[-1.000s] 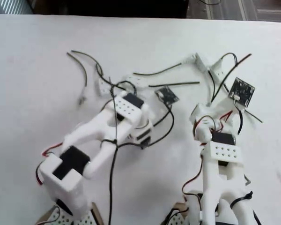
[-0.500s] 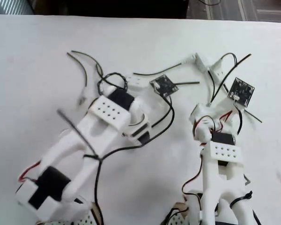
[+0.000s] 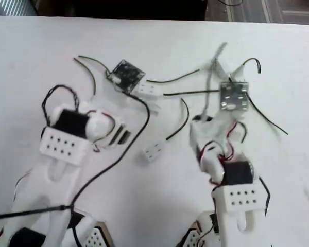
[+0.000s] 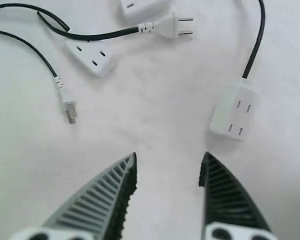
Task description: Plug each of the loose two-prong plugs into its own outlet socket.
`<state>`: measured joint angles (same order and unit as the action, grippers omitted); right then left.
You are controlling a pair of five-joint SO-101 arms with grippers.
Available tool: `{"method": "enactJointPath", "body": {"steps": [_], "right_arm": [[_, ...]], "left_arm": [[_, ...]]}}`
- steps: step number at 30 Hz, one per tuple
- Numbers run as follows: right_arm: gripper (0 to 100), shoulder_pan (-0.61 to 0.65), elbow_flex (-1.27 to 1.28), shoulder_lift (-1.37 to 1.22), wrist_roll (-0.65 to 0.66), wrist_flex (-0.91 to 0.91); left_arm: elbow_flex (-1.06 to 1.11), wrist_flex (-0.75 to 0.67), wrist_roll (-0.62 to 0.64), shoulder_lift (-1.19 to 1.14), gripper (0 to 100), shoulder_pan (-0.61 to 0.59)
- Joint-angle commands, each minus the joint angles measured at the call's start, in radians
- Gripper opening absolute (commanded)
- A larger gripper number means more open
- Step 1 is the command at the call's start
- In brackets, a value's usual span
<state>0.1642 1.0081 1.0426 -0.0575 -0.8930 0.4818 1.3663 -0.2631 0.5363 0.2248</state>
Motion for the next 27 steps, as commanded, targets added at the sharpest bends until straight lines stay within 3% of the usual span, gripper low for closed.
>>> {"method": "enactJointPath", "body": {"steps": [1,5,9,17,27], "right_arm": [[1.7,0.179,-0.054,0.099,0.097,-0.130],[1.7,0.292,-0.054,0.111,0.135,-0.219],[1.7,0.406,-0.054,0.111,0.135,-0.242],[1.7,0.668,-0.055,0.108,0.137,-0.246],[1.7,0.691,-0.049,0.107,0.186,-0.171]], "left_arm": [[0.178,-0.127,0.012,0.197,21,-0.058],[0.342,-0.236,0.018,0.367,21,-0.114],[0.454,-0.308,0.129,0.490,24,-0.140],[0.508,-0.310,0.183,0.544,26,-0.136],[0.454,-0.238,0.176,0.547,26,-0.110]]}}
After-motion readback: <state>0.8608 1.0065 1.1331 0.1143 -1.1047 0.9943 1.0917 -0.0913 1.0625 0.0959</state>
